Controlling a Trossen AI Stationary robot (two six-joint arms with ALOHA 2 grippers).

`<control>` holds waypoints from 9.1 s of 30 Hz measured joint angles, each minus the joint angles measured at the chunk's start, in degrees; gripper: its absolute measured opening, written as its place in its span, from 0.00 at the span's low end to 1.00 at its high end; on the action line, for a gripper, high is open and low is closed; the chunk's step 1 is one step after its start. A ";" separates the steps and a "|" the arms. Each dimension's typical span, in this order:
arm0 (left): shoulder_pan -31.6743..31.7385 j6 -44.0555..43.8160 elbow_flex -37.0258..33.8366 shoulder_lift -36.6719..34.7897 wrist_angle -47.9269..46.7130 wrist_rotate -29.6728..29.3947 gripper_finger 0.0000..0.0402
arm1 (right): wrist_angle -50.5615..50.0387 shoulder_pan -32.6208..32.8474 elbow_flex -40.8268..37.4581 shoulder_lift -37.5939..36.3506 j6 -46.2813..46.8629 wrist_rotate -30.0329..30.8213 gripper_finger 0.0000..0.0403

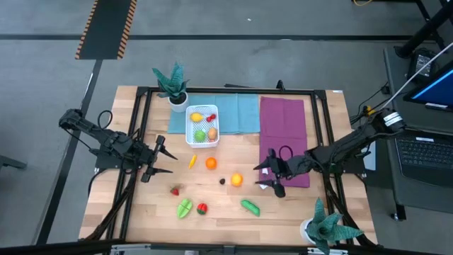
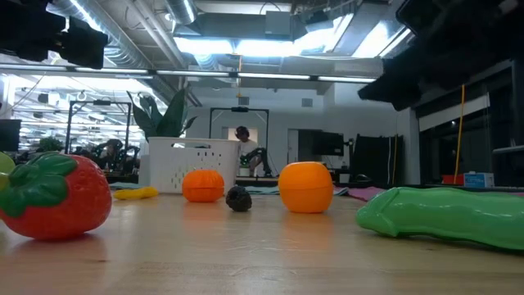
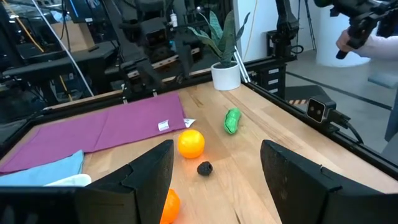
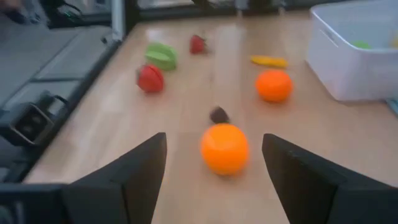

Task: Pick and placing Produce into tupperware
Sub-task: Put the orange into the white basket

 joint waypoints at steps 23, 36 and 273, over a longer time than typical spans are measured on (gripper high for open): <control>0.00 -0.06 0.00 0.00 -0.04 -0.03 0.58 | 5.44 0.19 0.00 4.96 -1.70 -0.09 0.66; 0.00 -0.13 0.00 0.00 -0.06 -0.03 0.58 | 4.72 -2.04 0.00 4.92 -0.59 2.73 0.68; 23.98 -67.65 7.91 54.16 40.15 4.66 0.58 | -3.28 -22.18 40.92 37.75 -30.60 -14.56 0.62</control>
